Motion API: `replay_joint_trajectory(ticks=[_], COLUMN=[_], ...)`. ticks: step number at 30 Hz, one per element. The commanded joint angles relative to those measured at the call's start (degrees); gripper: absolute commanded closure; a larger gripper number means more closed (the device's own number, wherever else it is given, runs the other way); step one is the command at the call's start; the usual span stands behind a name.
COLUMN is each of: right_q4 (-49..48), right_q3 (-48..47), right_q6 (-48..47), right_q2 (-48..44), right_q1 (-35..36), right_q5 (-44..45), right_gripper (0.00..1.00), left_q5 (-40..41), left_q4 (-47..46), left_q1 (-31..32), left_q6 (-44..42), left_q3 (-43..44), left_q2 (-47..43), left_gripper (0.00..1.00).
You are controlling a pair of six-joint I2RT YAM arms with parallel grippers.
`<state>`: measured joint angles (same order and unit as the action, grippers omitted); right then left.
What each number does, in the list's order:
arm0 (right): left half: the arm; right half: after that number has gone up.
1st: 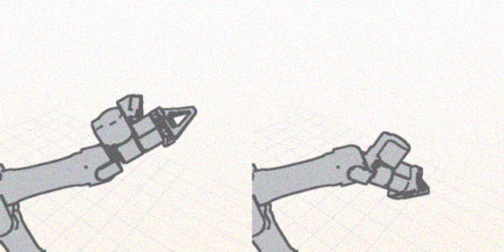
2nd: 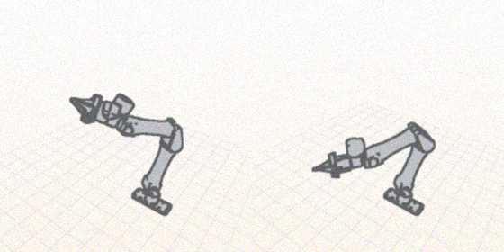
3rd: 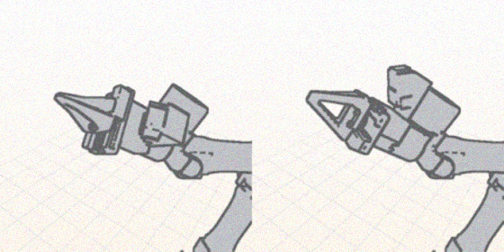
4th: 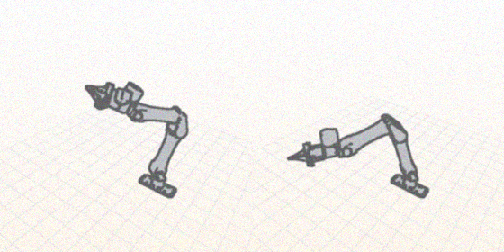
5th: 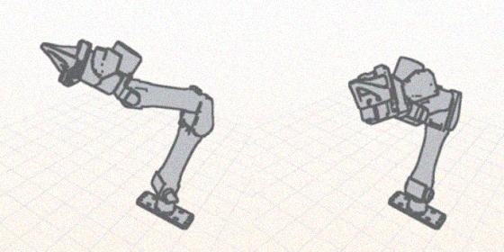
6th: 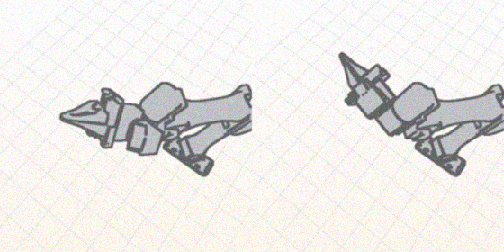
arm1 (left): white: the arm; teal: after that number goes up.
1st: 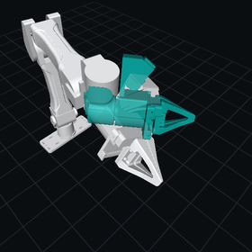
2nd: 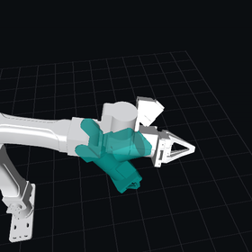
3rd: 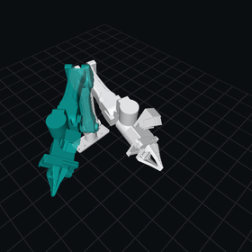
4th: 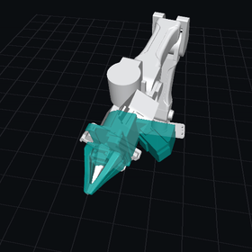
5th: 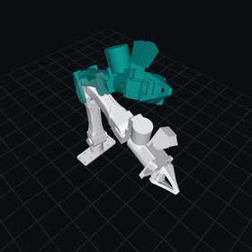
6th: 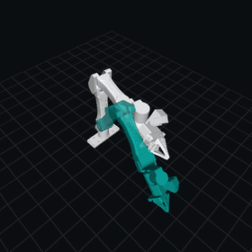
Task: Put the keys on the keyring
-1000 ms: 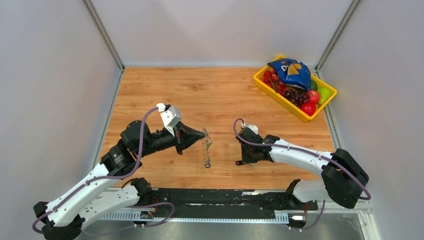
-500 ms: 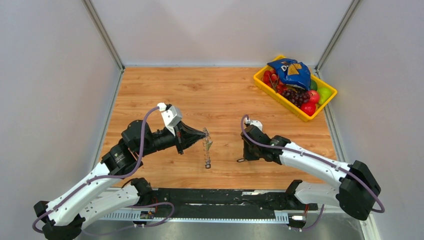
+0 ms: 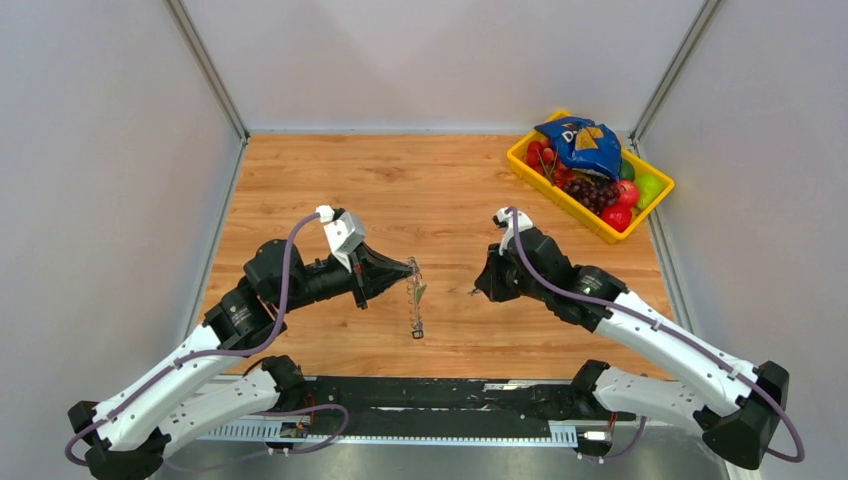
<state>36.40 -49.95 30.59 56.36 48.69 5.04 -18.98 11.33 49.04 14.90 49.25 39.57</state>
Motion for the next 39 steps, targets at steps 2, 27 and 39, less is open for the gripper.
replay_joint_trajectory(ticks=[2,27,39], right_q4=[-0.72,-2.49,-1.16], right_q3=[-6.69,-26.09,-24.74], right_q6=[-6.36,-18.5,-19.9], right_q2=[-3.2,0.86,1.03], right_q1=[0.27,0.35,0.27], right_q5=[-7.53,-31.41,-25.8], right_gripper=[1.0,1.0,1.0], left_q5=[-0.76,-4.22,-2.68], left_q4=[-3.5,-17.2,-17.34], left_q1=[0.01,-0.03,-0.02], left_q6=[-0.22,-1.81,-6.24], left_q3=[2.86,-1.92,-2.87], left_q2=[0.03,-0.27,-1.3], left_gripper=[1.0,1.0,1.0])
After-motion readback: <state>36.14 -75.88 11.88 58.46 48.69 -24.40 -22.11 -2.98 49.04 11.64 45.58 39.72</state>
